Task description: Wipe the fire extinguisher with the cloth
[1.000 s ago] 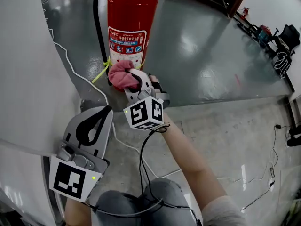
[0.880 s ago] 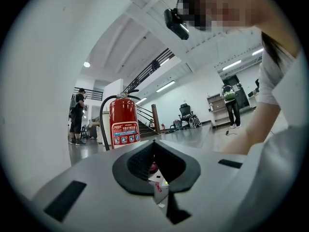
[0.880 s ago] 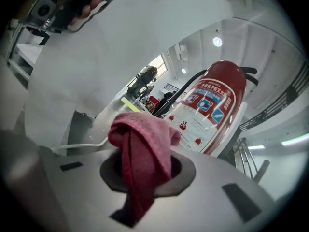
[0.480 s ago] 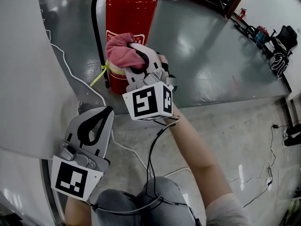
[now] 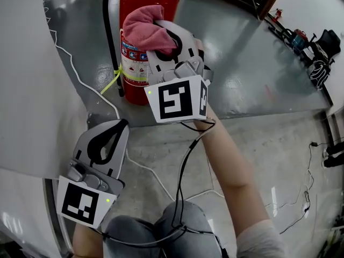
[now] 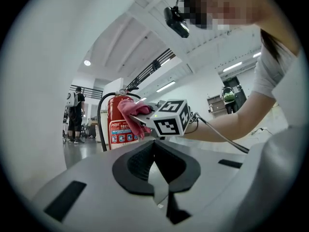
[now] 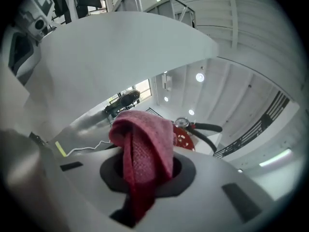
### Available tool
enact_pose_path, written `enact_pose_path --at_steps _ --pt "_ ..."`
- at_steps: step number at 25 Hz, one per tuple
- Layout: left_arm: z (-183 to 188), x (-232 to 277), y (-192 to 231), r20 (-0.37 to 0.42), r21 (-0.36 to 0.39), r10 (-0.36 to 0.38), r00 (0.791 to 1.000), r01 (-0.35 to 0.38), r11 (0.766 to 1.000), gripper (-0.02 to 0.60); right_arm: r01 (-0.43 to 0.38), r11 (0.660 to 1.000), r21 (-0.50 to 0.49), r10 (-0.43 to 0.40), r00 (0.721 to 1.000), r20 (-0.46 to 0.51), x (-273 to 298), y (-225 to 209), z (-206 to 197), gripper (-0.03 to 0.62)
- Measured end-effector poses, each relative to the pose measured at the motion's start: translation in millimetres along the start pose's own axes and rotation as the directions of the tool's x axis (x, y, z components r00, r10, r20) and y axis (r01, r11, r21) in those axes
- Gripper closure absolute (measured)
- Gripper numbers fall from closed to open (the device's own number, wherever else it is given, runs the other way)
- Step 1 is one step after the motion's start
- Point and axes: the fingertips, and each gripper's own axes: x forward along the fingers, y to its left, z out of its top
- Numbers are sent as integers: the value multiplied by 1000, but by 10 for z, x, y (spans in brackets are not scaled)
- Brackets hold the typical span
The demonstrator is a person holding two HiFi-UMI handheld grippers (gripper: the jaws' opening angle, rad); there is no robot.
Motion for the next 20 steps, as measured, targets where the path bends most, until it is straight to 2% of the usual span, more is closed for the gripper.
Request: enact_pose_path --at_steps 7,12,16,20 --pt "-104 -60 -116 -34 13 0 999 1 1000 574 -65 994 85 69 996 -53 -204 584 -521 537" --pt "-124 -89 -197 -43 26 1 999 0 1000 574 -130 983 126 147 980 -136 -334 1003 -861 537" --pt "-90 -115 -262 -47 40 0 999 2 999 574 -198 967 158 231 947 -224 -464 1348 -1147 537" --pt "-52 -152 -297 -45 51 7 999 -5 999 574 -288 942 170 330 885 -327 -586 1747 -1423 536"
